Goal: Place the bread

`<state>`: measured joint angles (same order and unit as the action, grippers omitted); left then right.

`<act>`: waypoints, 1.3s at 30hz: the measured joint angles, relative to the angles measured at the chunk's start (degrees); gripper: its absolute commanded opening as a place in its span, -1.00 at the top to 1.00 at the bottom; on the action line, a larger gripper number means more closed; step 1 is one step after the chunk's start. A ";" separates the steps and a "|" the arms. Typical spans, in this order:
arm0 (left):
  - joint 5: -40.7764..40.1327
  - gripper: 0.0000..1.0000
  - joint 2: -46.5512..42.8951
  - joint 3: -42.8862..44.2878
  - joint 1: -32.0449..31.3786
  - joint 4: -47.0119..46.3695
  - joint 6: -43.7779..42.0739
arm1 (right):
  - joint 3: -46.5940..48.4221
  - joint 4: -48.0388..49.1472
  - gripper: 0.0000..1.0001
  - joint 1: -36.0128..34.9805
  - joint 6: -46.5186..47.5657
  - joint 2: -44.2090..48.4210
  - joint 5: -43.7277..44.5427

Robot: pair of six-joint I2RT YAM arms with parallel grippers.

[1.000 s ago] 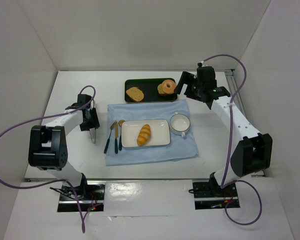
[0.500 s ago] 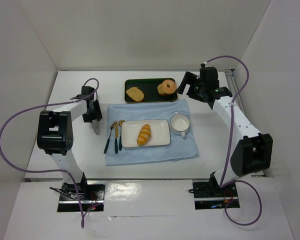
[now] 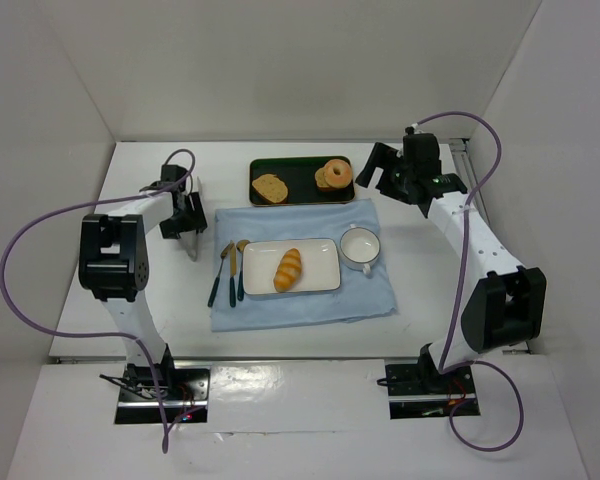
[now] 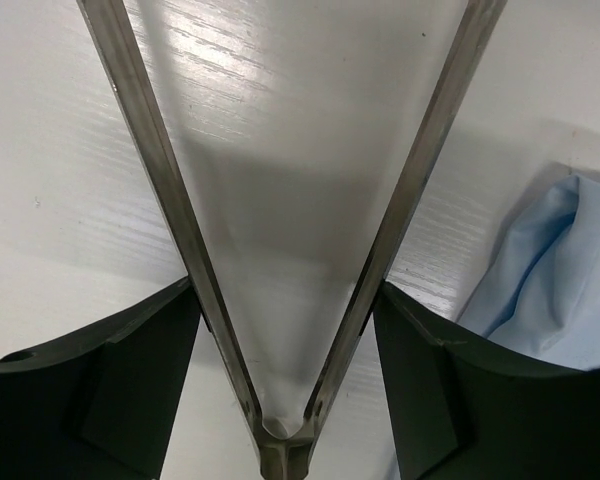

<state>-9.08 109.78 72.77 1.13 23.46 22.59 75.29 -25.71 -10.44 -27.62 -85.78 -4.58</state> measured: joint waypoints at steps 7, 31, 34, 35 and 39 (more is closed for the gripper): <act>1.57 -0.74 0.00 0.37 0.68 0.46 0.00 | 0.02 0.00 -1.00 0.09 0.00 0.00 -0.48; 6.80 -0.78 -31.82 -2.27 -5.11 -3.43 1.97 | 1.31 -0.26 -1.00 0.07 0.00 -1.81 -1.95; 7.91 -0.76 -36.52 -6.56 -7.69 -3.41 3.52 | 1.62 -1.07 -1.00 -0.57 0.00 -2.03 -1.25; 8.37 -0.76 -37.62 -7.69 -8.52 -3.15 4.20 | 1.75 -1.25 -1.00 -0.98 -0.02 -2.03 -0.61; 10.54 -0.74 -40.22 -11.76 -9.35 -2.60 6.64 | 2.10 -1.97 -1.00 -3.63 -0.31 -1.90 1.64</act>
<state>1.45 69.56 61.01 -8.23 20.86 29.23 77.38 -27.68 -14.06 -27.92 -87.68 -2.94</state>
